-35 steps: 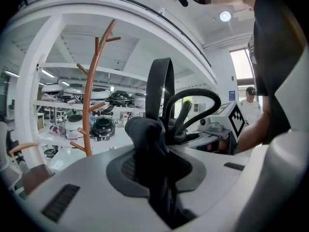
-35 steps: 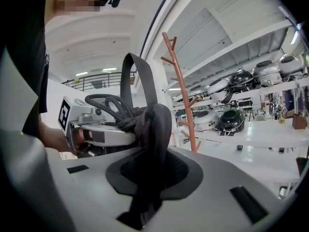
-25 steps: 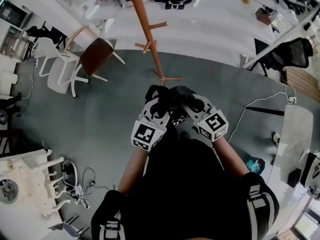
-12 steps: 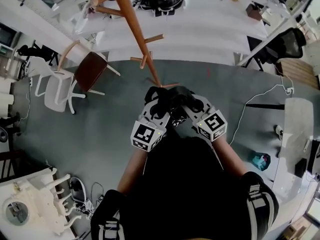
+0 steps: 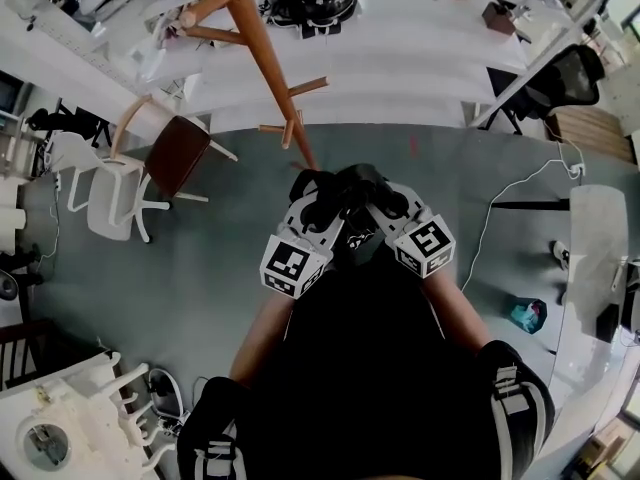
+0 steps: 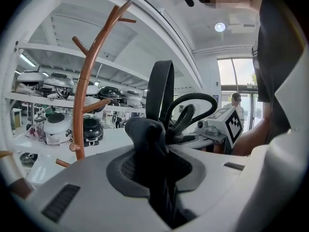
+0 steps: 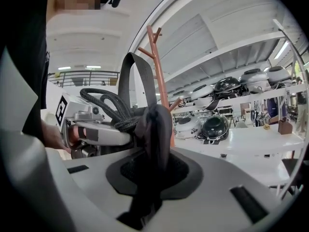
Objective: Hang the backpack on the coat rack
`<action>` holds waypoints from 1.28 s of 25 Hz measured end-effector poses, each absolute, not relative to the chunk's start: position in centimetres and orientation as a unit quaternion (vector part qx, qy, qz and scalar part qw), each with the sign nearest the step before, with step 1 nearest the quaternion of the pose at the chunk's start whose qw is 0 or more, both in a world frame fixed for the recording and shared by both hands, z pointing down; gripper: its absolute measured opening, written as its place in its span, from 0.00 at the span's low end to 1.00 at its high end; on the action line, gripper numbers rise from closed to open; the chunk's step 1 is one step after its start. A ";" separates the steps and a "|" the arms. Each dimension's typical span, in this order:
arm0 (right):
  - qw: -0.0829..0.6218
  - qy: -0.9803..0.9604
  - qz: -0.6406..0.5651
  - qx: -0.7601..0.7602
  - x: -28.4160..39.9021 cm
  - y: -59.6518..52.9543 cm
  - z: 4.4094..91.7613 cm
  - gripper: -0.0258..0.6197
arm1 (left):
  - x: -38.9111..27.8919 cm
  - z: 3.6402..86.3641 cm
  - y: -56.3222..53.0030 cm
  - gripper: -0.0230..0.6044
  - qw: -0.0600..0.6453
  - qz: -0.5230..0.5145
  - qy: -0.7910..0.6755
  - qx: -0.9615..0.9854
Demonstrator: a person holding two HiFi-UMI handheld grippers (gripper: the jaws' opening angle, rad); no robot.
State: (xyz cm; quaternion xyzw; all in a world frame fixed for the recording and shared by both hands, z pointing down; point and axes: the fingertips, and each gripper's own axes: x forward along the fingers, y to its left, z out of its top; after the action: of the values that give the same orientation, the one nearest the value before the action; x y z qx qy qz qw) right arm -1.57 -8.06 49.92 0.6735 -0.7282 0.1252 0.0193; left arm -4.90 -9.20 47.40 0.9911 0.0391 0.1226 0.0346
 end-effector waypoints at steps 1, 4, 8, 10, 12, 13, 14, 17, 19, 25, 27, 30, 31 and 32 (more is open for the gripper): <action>0.017 -0.728 0.126 0.673 -1.3 -8.3 49.9 0.16 | -4.6 47.3 -9.4 0.18 0.033 0.123 0.039 0.991; 0.016 -0.732 0.126 0.669 -0.6 -9.4 49.8 0.16 | -4.0 47.2 -10.5 0.18 0.030 0.124 0.034 0.991; 0.021 -0.743 0.127 0.657 0.5 -11.3 49.4 0.16 | -2.9 46.7 -12.2 0.18 0.036 0.126 0.018 0.991; 0.022 -0.750 0.127 0.648 1.6 -12.1 49.4 0.16 | -1.7 46.8 -12.9 0.18 0.037 0.125 0.007 0.991; 0.024 -0.758 0.129 0.639 3.1 -12.8 49.5 0.16 | -0.2 46.9 -13.5 0.18 0.039 0.127 -0.005 0.991; 0.026 -0.763 0.130 0.633 3.8 -13.2 49.5 0.16 | 0.4 46.9 -13.9 0.18 0.040 0.128 -0.010 0.991; 0.029 -0.768 0.130 0.626 4.4 -13.7 49.4 0.16 | 1.0 46.8 -14.3 0.18 0.040 0.130 -0.016 0.991; 0.041 -0.785 0.128 0.605 6.0 -15.3 49.4 0.16 | 2.6 46.5 -15.8 0.18 0.043 0.131 -0.035 0.990; 0.045 -0.793 0.126 0.594 7.1 -16.3 49.3 0.16 | 3.6 46.5 -16.6 0.18 0.048 0.130 -0.049 0.989; 0.056 -0.821 0.126 0.554 9.8 -18.8 48.9 0.16 | 6.2 46.3 -18.7 0.18 0.061 0.126 -0.097 0.985; 0.059 -0.831 0.127 0.538 10.8 -19.7 48.9 0.16 | 7.1 46.3 -19.4 0.18 0.065 0.125 -0.117 0.983; 0.064 -0.847 0.129 0.512 12.1 -20.9 49.0 0.16 | 8.5 46.4 -20.4 0.18 0.071 0.125 -0.146 0.979; 0.066 -0.852 0.130 0.502 12.5 -21.3 49.1 0.16 | 8.8 46.5 -20.7 0.18 0.072 0.125 -0.155 0.977; 0.067 -0.858 0.131 0.493 12.7 -21.7 49.2 0.16 | 9.1 46.5 -21.1 0.18 0.073 0.124 -0.166 0.976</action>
State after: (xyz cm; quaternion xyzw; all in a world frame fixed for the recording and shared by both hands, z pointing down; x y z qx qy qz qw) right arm 12.71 -21.69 49.16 0.4929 -0.8576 0.1305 0.0674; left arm 9.11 -21.08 46.52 0.9756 -0.1658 0.1241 0.0730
